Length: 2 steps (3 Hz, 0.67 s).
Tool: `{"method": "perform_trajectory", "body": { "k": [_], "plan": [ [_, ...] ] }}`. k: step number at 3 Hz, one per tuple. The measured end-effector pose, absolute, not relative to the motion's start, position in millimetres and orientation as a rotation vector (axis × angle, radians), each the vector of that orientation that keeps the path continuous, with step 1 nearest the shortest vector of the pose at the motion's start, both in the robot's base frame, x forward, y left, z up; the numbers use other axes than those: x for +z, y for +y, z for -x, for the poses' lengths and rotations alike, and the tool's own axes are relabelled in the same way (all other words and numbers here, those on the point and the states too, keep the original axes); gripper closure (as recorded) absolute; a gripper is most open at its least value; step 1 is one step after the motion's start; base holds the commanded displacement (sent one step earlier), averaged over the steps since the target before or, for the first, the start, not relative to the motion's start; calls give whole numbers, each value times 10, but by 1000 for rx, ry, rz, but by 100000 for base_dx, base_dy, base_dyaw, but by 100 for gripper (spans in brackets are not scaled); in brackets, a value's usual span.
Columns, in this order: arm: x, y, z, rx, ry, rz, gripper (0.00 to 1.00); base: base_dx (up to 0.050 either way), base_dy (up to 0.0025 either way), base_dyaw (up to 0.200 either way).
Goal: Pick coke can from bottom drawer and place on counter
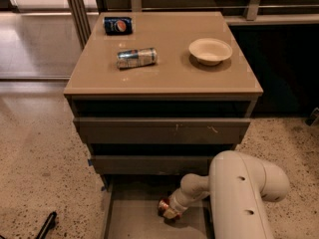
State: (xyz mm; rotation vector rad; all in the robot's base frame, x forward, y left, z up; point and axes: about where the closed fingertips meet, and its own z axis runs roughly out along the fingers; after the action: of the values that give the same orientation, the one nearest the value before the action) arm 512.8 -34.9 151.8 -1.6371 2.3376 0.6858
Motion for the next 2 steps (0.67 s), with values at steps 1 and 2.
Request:
{"method": "perform_trajectory", "body": {
  "k": [1,2],
  "plan": [
    [2030,-510,-5202,561,2305,1507,100,0,0,0],
    [2348,-639,-4827,478,2289,1398,100,0,0,0]
  ]
}}
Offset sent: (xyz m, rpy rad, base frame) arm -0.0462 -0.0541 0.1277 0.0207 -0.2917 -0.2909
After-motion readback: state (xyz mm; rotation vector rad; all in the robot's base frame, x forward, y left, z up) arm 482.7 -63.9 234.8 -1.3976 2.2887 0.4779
